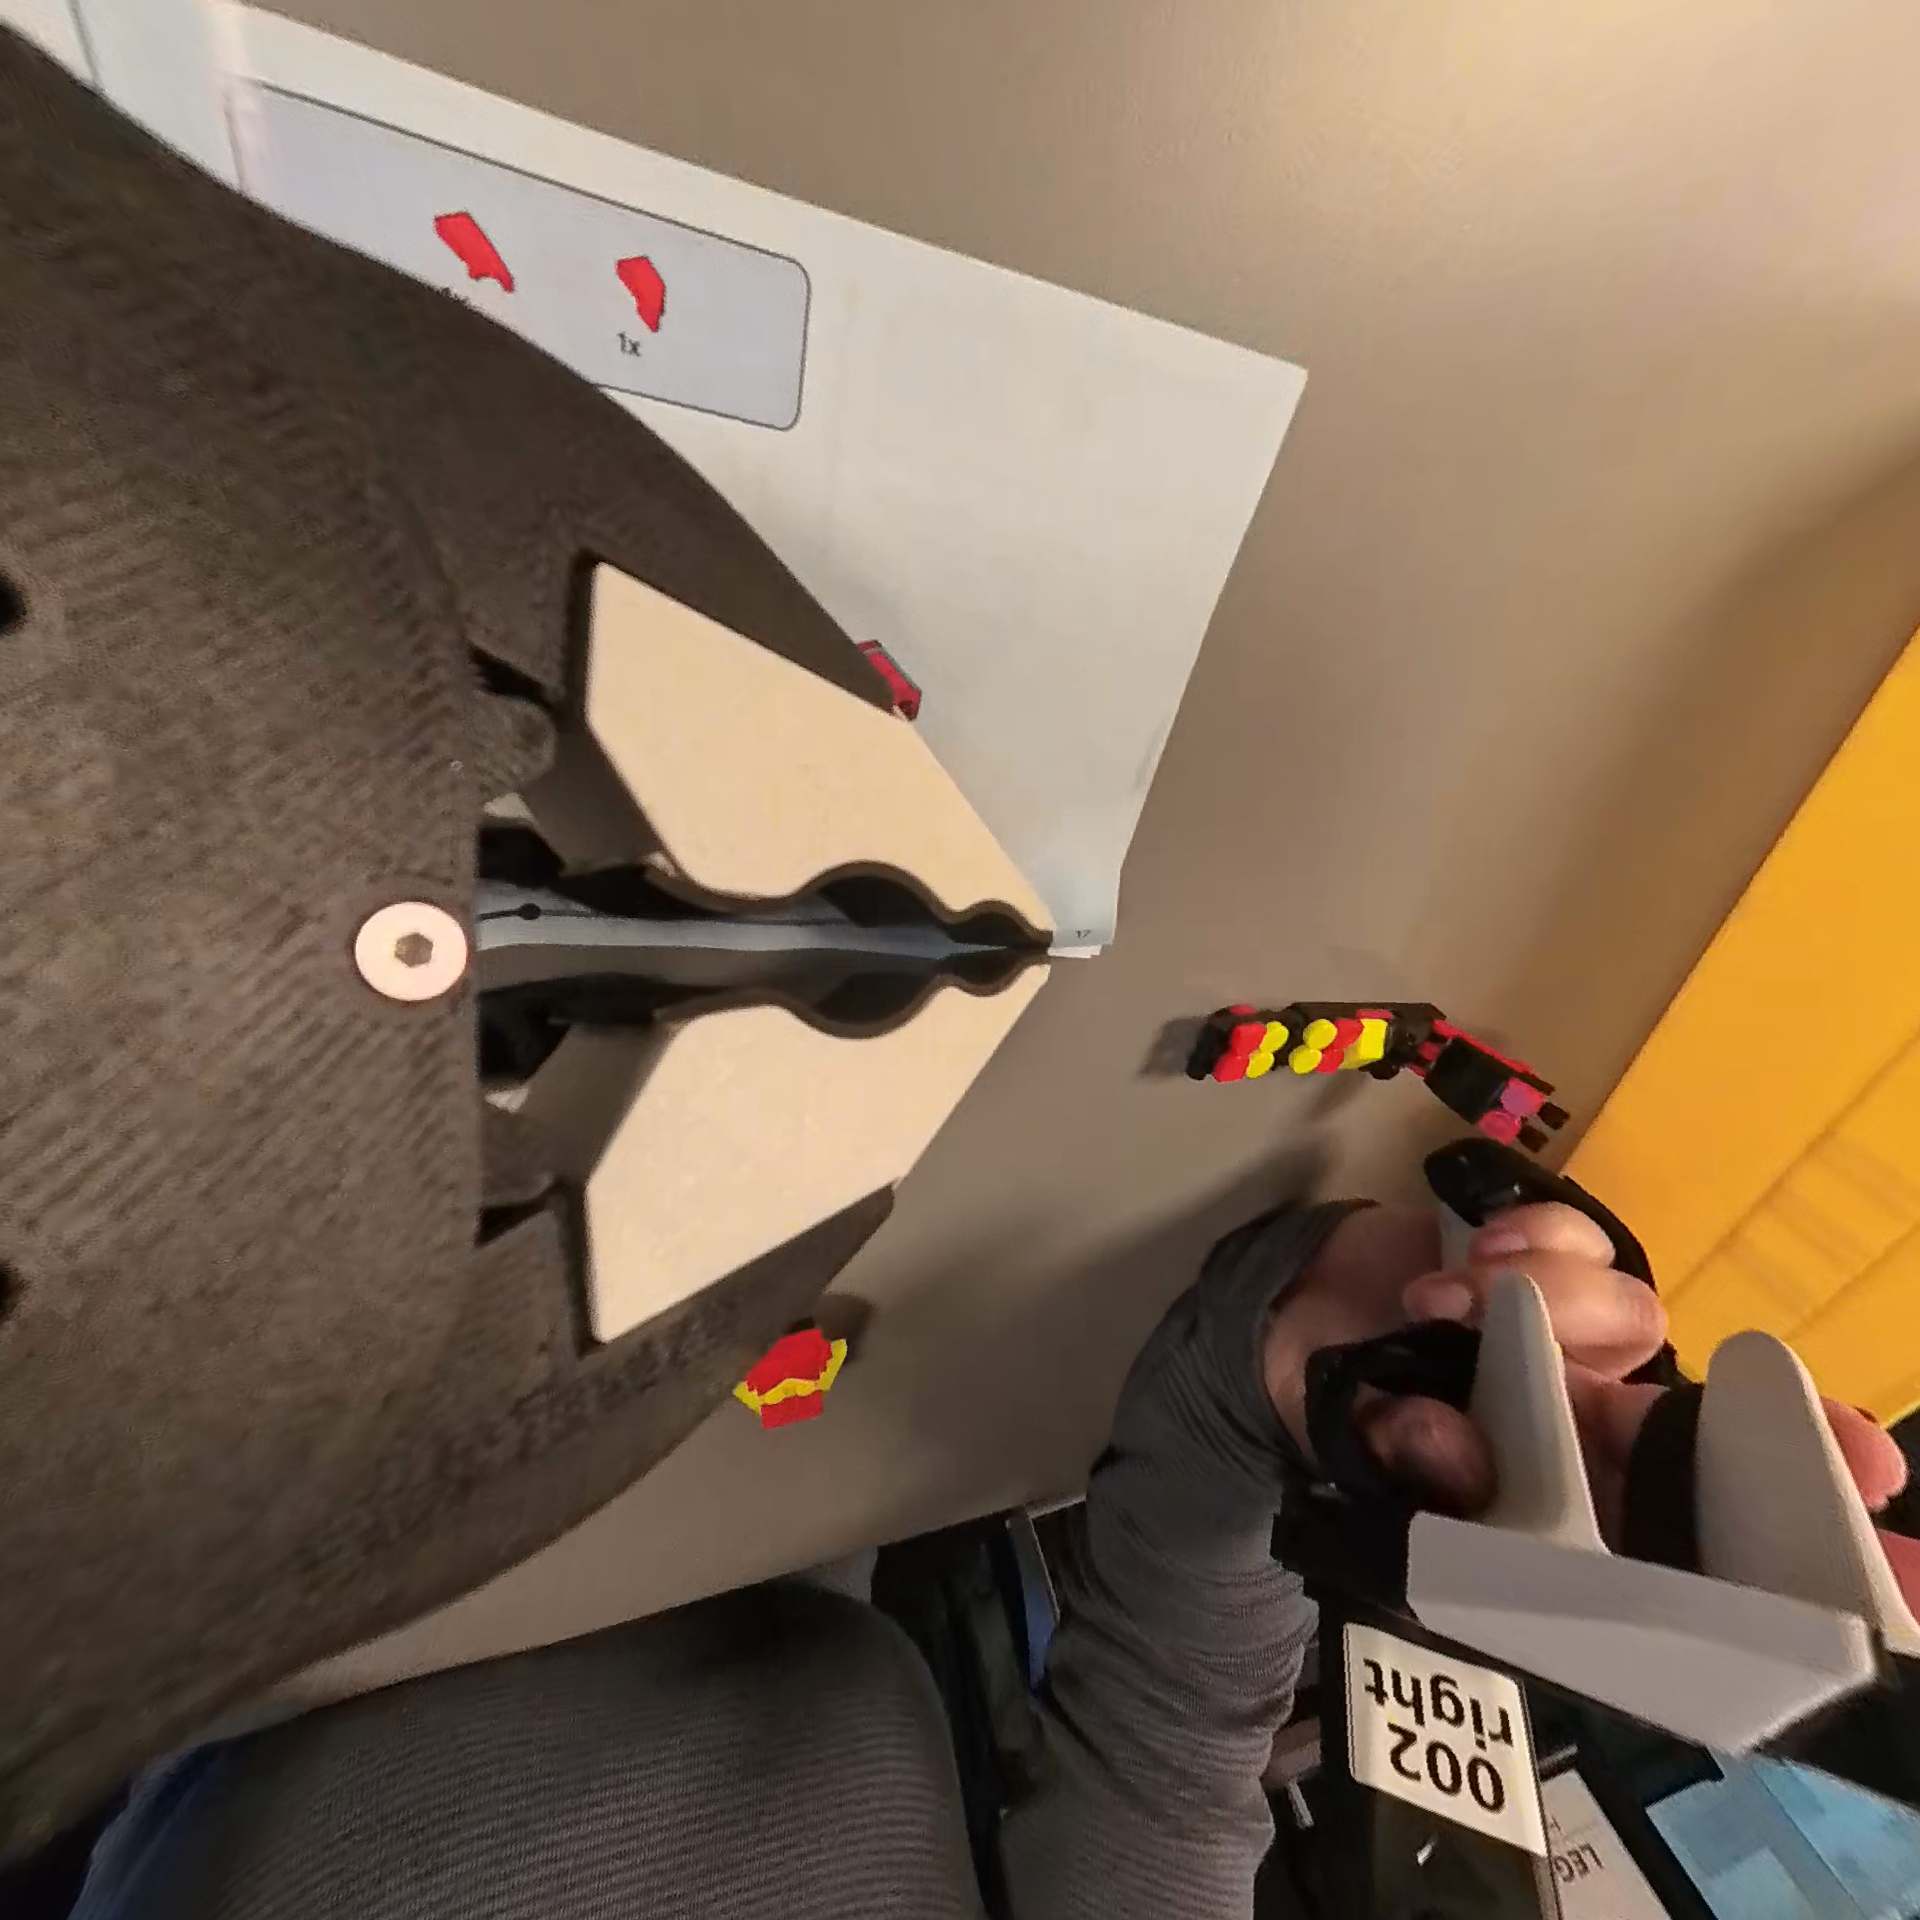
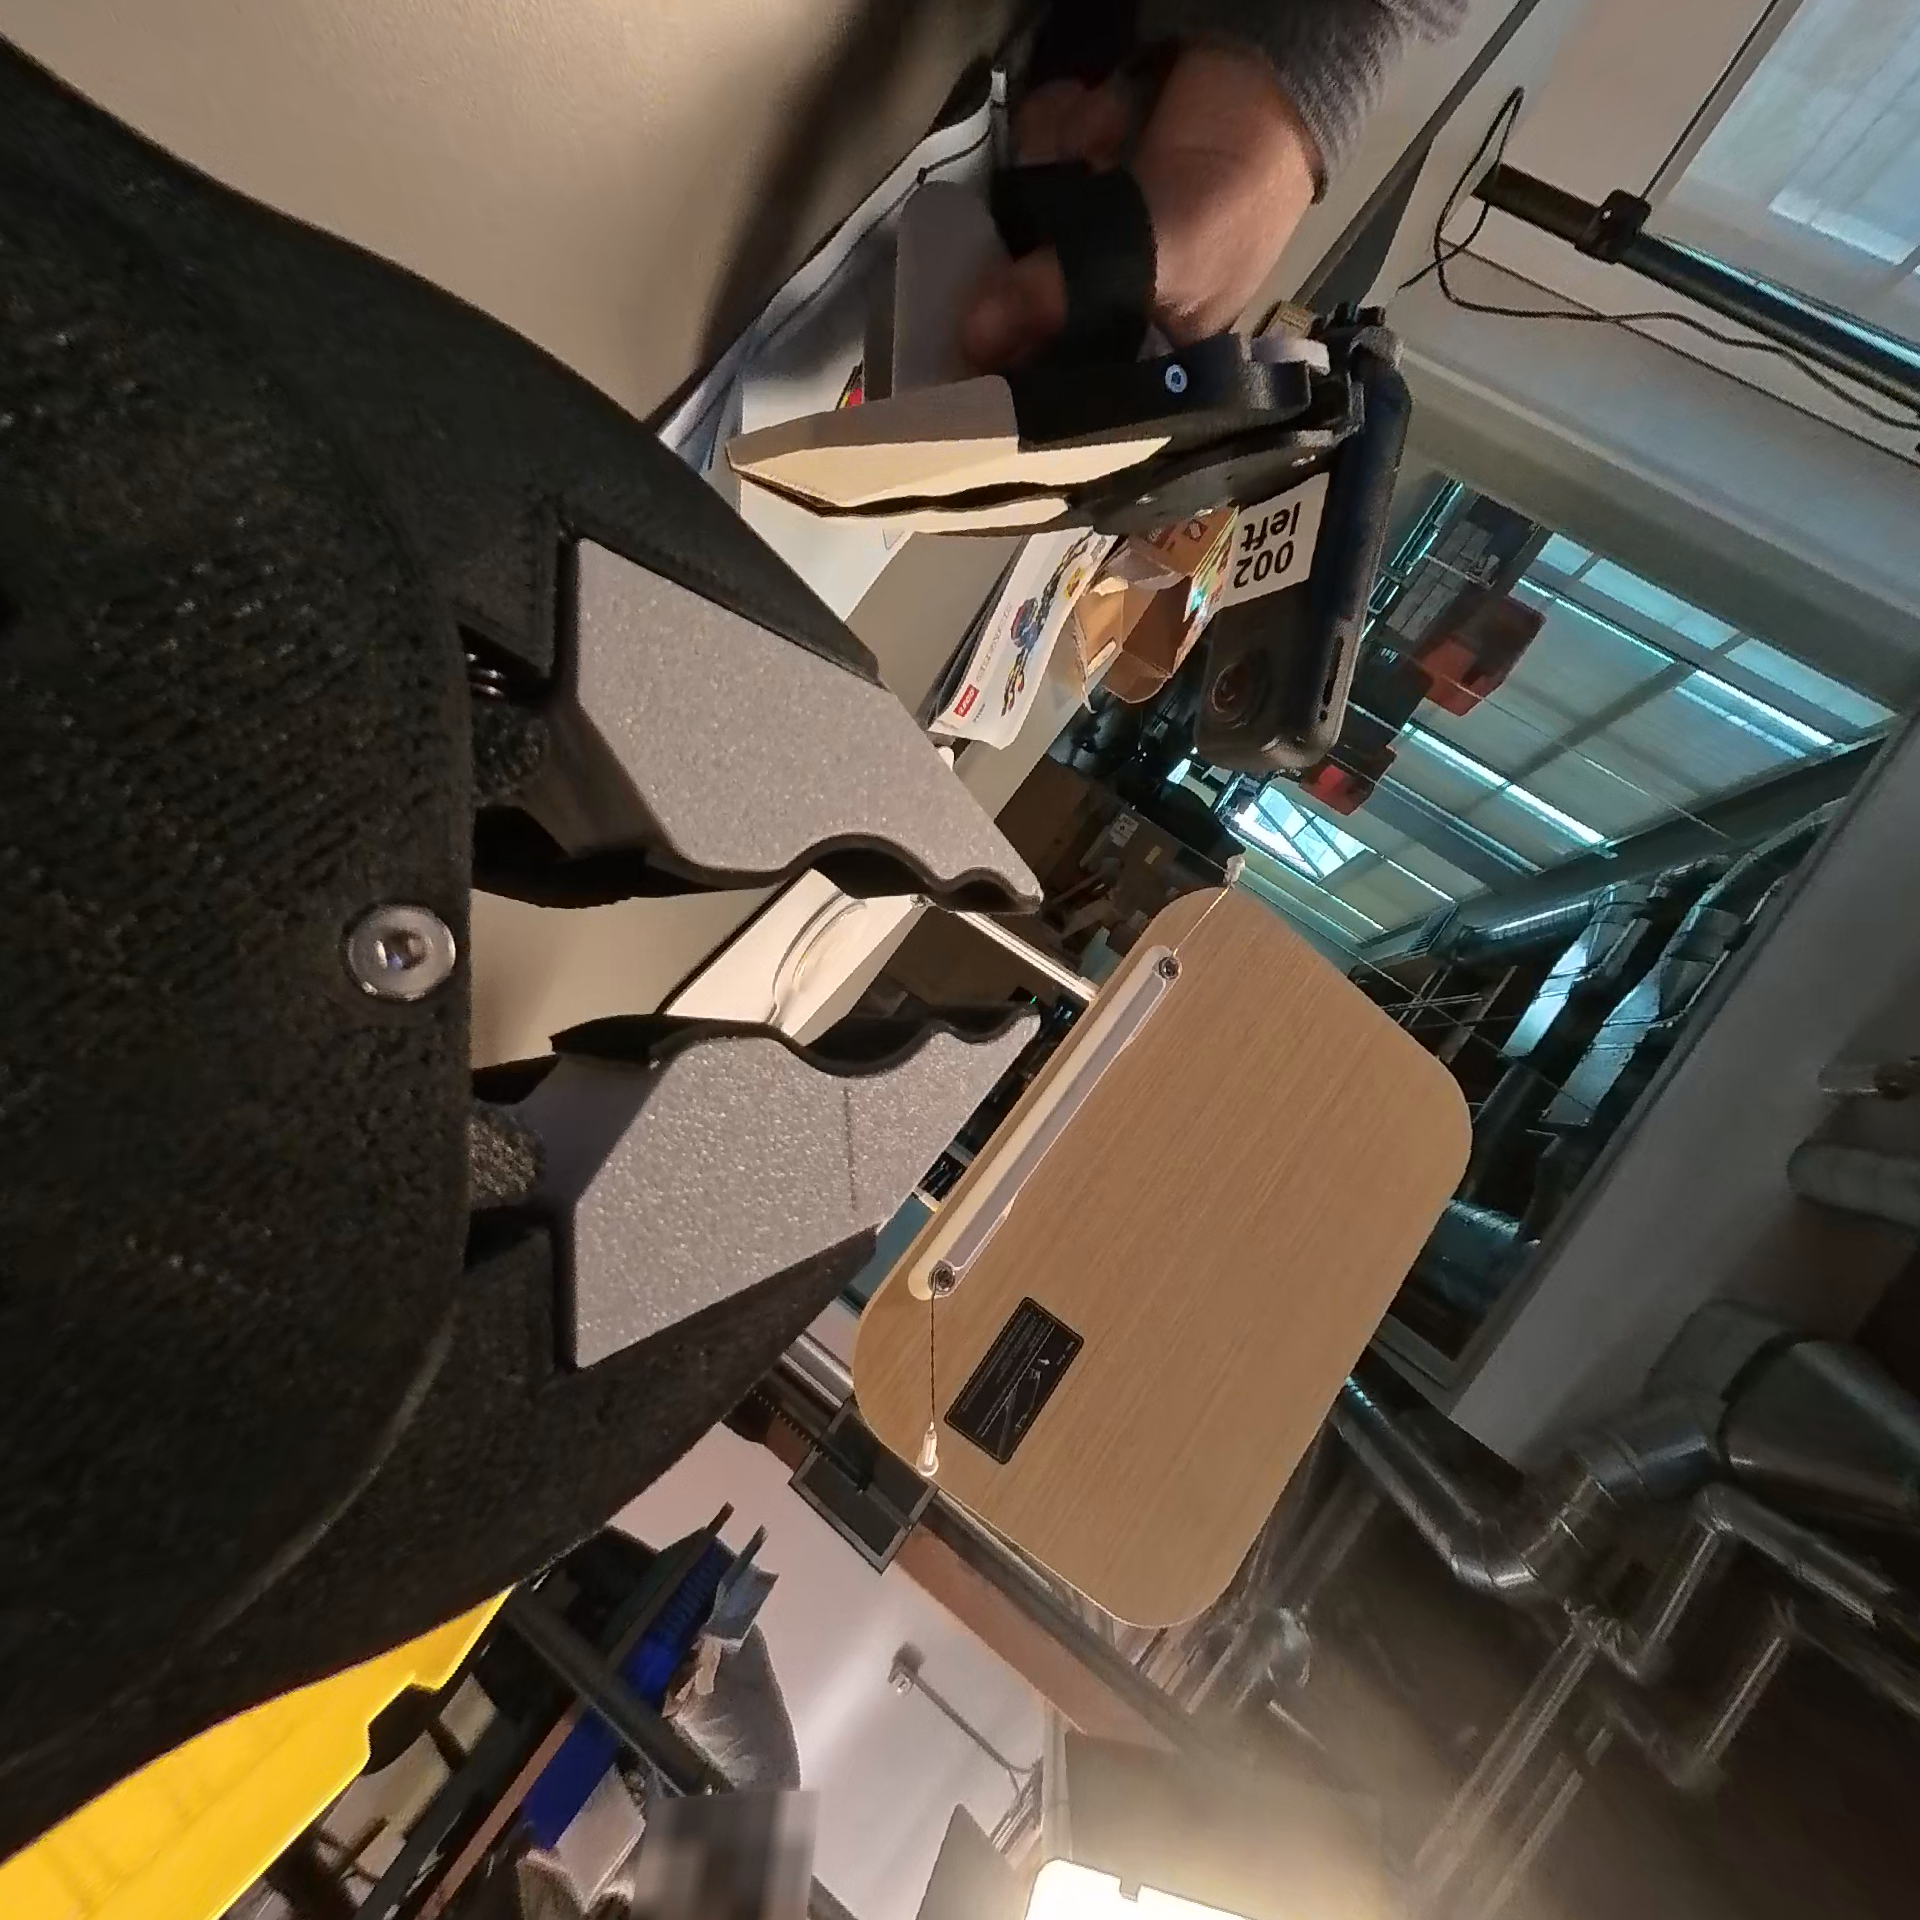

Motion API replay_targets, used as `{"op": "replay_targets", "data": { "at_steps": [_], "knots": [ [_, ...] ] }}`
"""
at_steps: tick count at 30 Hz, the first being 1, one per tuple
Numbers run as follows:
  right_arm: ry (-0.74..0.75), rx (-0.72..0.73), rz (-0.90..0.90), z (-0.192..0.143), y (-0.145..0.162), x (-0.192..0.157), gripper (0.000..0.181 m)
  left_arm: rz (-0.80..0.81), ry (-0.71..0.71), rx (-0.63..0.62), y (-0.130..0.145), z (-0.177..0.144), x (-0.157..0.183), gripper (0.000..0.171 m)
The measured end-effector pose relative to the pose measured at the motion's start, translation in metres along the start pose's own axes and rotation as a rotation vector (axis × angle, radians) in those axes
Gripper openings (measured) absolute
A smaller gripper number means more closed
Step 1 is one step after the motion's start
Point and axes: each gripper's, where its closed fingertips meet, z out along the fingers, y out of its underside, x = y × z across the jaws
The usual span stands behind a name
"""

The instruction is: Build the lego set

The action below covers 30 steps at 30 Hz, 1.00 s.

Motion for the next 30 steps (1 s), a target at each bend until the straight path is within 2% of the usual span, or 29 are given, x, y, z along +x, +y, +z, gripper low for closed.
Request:
{"op": "replay_targets", "data": {
  "at_steps": [30],
  "knots": [
    [-0.025, -0.005, -0.012, 0.0009, 0.0011, -0.0041, 0.012, 0.011, 0.008, -0.005, 0.0005, 0.0005, 0.0009, 0.000]
  ]
}}
